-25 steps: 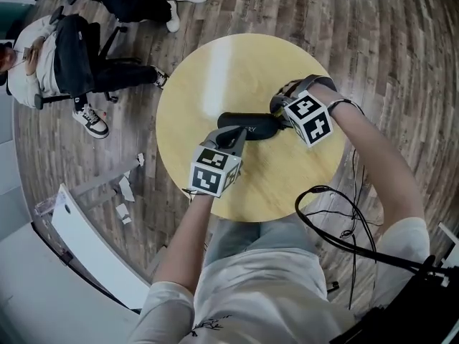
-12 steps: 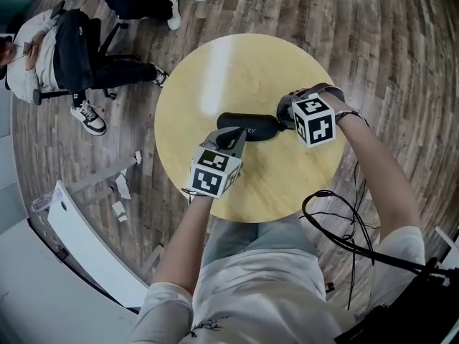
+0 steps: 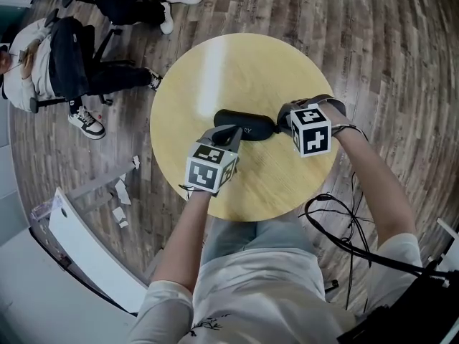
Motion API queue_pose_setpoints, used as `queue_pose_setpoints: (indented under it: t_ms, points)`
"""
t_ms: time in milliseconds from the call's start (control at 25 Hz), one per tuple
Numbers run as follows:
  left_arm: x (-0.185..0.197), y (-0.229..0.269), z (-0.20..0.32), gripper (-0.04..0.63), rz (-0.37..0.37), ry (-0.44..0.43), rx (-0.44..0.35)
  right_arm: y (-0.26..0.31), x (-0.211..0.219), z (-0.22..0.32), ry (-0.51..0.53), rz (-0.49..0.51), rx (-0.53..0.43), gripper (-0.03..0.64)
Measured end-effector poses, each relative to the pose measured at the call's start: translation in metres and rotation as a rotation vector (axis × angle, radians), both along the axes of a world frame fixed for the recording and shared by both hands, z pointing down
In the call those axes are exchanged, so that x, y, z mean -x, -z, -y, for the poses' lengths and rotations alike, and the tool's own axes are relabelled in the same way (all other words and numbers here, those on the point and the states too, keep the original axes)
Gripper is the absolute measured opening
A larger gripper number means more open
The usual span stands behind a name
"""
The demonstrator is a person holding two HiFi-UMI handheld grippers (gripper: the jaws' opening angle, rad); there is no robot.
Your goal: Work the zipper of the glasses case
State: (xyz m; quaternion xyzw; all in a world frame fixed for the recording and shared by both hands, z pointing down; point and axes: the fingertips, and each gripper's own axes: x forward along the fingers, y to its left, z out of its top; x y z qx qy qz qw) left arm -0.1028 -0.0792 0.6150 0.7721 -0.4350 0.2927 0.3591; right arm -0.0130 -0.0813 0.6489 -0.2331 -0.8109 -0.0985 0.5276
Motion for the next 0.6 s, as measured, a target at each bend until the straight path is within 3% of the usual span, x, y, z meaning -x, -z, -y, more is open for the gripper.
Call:
queue_pose_setpoints:
  t_ms: [200,440,600]
  points:
    - [0.003,0.002,-0.001,0.005,-0.003,-0.006,-0.003,0.001,0.003,-0.025,-0.153,0.039,0.054,0.002]
    - [-0.001,0.004,0.004,0.006,0.004,-0.030,-0.024,0.003,0.010,-0.032,-0.413,0.128,0.048,0.002]
    - [0.005,0.015,0.011,0.006,0.023,-0.063,-0.055,0.005,0.001,-0.019,-0.441,0.138,-0.024,0.002]
